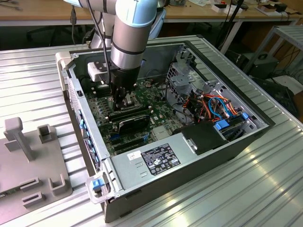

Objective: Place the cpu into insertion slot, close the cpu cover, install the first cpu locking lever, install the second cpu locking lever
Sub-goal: 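Install the second cpu locking lever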

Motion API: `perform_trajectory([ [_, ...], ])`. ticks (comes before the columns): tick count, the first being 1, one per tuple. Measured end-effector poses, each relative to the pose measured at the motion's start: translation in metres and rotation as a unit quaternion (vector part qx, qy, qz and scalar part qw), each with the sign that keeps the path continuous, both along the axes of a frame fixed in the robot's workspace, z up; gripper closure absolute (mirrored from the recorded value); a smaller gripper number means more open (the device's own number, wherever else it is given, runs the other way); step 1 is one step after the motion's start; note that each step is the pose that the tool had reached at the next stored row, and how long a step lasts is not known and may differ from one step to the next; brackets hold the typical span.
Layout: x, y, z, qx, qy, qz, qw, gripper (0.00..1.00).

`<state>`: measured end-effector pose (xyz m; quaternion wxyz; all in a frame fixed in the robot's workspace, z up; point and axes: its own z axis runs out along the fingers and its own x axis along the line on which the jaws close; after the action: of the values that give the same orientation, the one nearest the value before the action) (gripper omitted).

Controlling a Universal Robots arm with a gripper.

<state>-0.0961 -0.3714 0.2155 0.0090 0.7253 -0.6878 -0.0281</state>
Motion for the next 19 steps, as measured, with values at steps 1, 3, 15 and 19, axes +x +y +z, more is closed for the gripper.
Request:
perform_trajectory([
  [1, 0.0, 0.0, -0.0004, 0.0001, 0.0, 0.0, 1.0, 0.89],
  [3, 0.0, 0.0, -0.0013, 0.0008, 0.0, 0.0, 1.0, 0.89],
  [15, -0.0006, 0.0, -0.0082, 0.0069, -0.0001, 0.0, 0.99998, 0.89],
  [19, -0.001, 0.0, -0.0088, 0.0071, 0.0, 0.0, 0.99997, 0.89],
])
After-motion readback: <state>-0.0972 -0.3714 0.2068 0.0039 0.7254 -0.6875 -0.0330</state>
